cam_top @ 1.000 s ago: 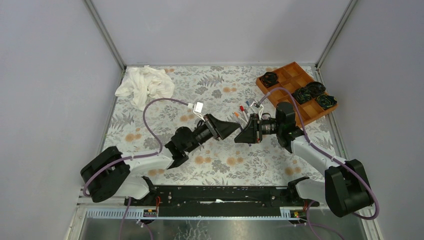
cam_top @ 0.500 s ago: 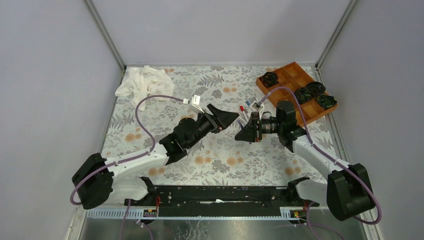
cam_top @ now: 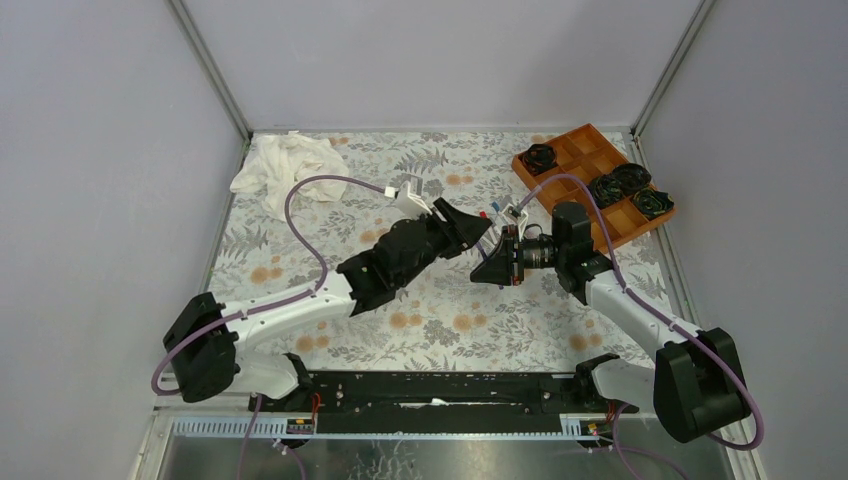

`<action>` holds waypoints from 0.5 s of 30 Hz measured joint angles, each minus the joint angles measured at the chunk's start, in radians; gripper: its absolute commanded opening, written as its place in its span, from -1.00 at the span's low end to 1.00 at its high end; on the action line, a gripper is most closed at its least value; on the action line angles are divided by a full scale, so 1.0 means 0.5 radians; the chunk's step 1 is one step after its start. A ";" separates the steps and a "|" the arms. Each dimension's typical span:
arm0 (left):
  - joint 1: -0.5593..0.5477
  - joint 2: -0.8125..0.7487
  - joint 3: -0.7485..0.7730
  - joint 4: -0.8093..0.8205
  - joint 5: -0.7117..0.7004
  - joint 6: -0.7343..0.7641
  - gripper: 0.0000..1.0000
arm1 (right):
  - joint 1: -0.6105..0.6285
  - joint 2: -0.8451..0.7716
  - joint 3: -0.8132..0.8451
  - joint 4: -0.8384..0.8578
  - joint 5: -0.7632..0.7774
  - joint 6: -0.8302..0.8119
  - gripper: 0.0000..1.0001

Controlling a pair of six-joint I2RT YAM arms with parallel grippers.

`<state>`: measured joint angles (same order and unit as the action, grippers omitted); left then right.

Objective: Insert the pens into the pen caps
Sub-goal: Press the pen cap onto the pen.

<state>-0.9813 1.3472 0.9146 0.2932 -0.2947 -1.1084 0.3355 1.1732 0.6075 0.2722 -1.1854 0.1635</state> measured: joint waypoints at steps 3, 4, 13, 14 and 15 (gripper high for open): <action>-0.004 0.018 0.056 -0.043 -0.024 0.025 -0.16 | 0.000 0.000 0.000 -0.002 0.000 0.000 -1.00; -0.008 0.025 0.069 -0.056 -0.031 0.037 -0.31 | 0.000 0.000 0.000 -0.003 0.000 -0.001 -1.00; -0.010 0.053 0.100 -0.159 -0.063 0.163 -1.00 | 0.000 -0.005 0.000 -0.026 0.014 0.018 -1.00; -0.010 0.054 0.101 -0.159 -0.062 0.172 -1.00 | 0.000 -0.005 0.000 -0.025 0.014 0.021 -1.00; -0.011 0.055 0.101 -0.159 -0.062 0.181 -1.00 | 0.000 -0.005 0.000 -0.025 0.014 0.025 -1.00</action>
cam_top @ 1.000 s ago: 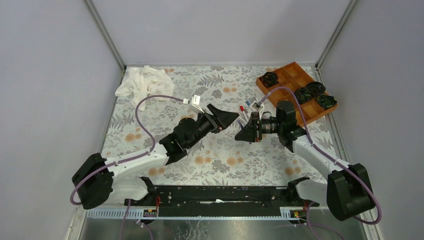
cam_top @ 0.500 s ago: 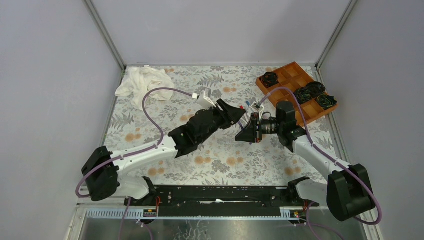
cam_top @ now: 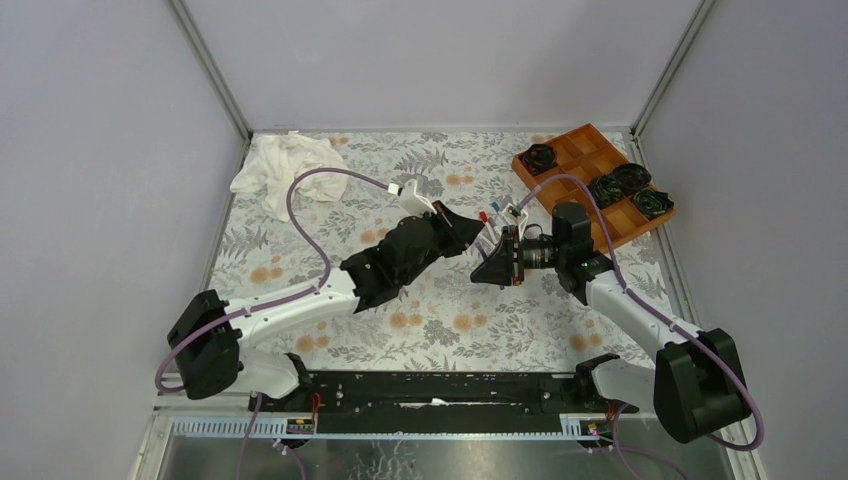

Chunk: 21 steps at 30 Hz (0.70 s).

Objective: Insert the pens into the pen caps
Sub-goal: Press the pen cap onto the pen.

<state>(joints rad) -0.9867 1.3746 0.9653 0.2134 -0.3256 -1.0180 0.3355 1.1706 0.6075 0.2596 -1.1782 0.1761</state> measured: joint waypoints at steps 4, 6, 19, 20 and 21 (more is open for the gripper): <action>-0.013 0.002 0.000 0.000 -0.002 0.009 -1.00 | 0.000 -0.002 0.002 -0.021 0.000 -0.013 -1.00; -0.034 0.011 -0.001 0.001 -0.024 0.028 -1.00 | 0.000 -0.008 0.019 -0.101 0.014 -0.061 -1.00; -0.177 0.016 -0.291 0.449 -0.199 0.047 -1.00 | -0.009 -0.035 0.045 -0.466 0.020 -0.183 -1.00; -0.178 0.015 -0.309 0.484 -0.195 0.030 -1.00 | -0.012 -0.036 0.043 -0.463 0.008 -0.169 -1.00; -0.178 0.018 -0.325 0.525 -0.177 0.000 -1.00 | -0.019 -0.036 0.034 -0.443 -0.025 -0.141 -1.00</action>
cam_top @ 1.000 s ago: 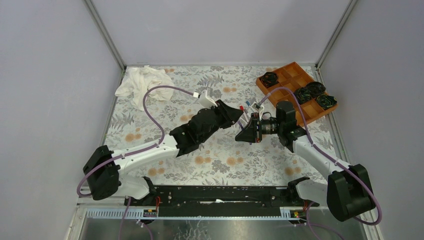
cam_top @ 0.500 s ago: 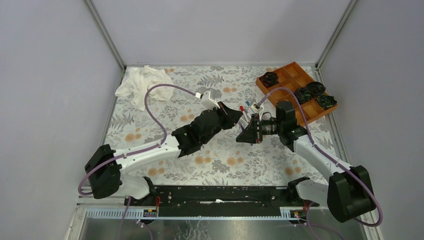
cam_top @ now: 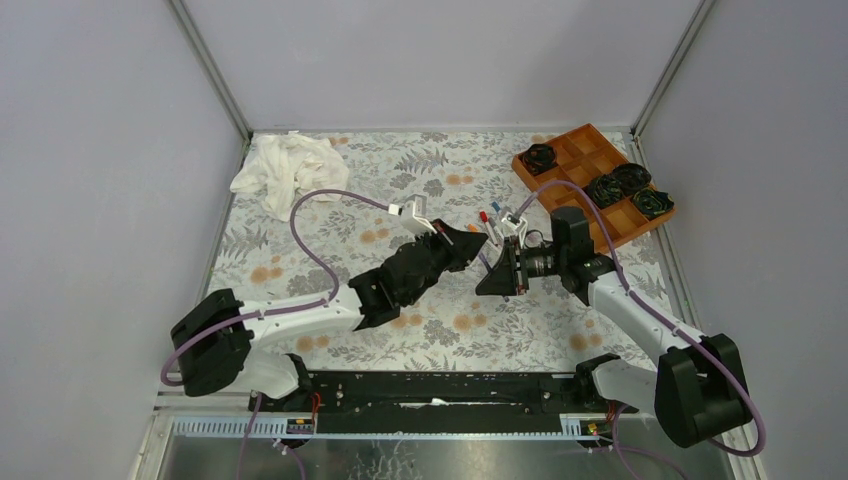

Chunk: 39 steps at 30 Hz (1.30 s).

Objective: Insert the pens into the pen caps
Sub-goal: Press the pen cap onto the pen.

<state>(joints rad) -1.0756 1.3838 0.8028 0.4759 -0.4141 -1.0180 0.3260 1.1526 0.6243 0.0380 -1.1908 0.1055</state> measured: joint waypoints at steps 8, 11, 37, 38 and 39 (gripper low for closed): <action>0.024 0.103 0.017 0.098 0.169 -0.053 -1.00 | -0.060 -0.026 -0.057 -0.014 -0.087 0.072 -1.00; 0.058 0.133 0.038 0.110 0.272 -0.054 -1.00 | -0.074 -0.031 -0.058 -0.047 -0.079 0.059 -1.00; 0.122 -0.069 0.192 -0.447 0.498 0.027 0.62 | -0.037 -0.040 -0.032 0.308 0.056 -0.005 -1.00; 0.121 -0.125 0.188 -0.493 0.488 0.057 0.63 | -0.040 -0.037 -0.031 0.307 0.063 -0.018 -1.00; 0.119 -0.195 0.180 -0.536 0.472 0.092 0.63 | -0.043 -0.033 -0.023 0.291 0.069 -0.039 -1.00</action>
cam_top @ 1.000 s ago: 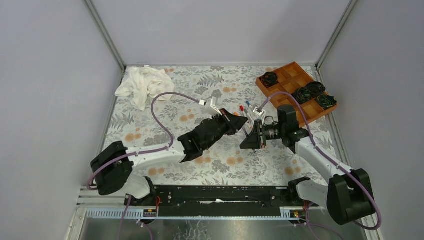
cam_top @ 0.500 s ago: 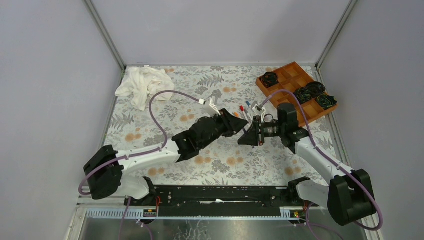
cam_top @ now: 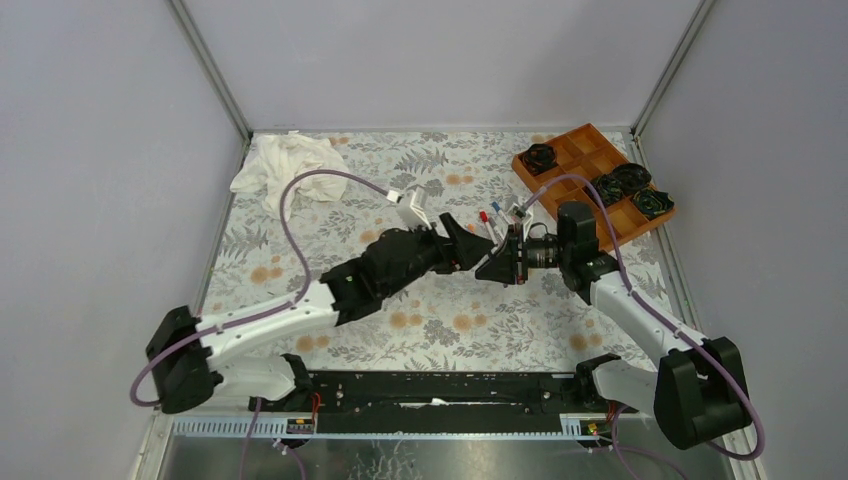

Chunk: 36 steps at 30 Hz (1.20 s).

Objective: Insert the pens into the pen caps
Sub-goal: Press the pen cap onto the pen, then place the pen at the center of the board.

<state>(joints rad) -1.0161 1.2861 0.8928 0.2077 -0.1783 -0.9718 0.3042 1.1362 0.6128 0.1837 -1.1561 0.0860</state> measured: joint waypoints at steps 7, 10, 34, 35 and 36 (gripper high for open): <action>-0.001 -0.542 -0.244 -0.194 -0.182 0.298 0.65 | -0.106 0.063 0.101 -0.200 0.226 -0.229 -0.87; 0.000 -0.702 -0.394 -0.236 -0.253 0.397 0.65 | -0.115 0.203 0.194 -0.343 0.461 -0.356 -0.82; 0.005 -1.115 -0.745 -0.304 -0.512 0.584 0.70 | 0.248 1.294 0.842 -0.779 1.812 -0.658 -0.24; 0.006 -1.125 -0.745 -0.306 -0.511 0.584 0.73 | 0.248 1.294 0.842 -0.780 1.820 -0.658 -0.23; 0.005 -1.136 -0.745 -0.306 -0.510 0.582 0.75 | 0.248 1.293 0.842 -0.784 1.822 -0.659 -0.21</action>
<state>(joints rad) -1.0134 0.7181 0.5201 0.0547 -0.4332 -0.6807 0.4282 1.7828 1.0340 -0.2085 -0.2451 -0.2436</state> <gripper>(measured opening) 0.846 0.375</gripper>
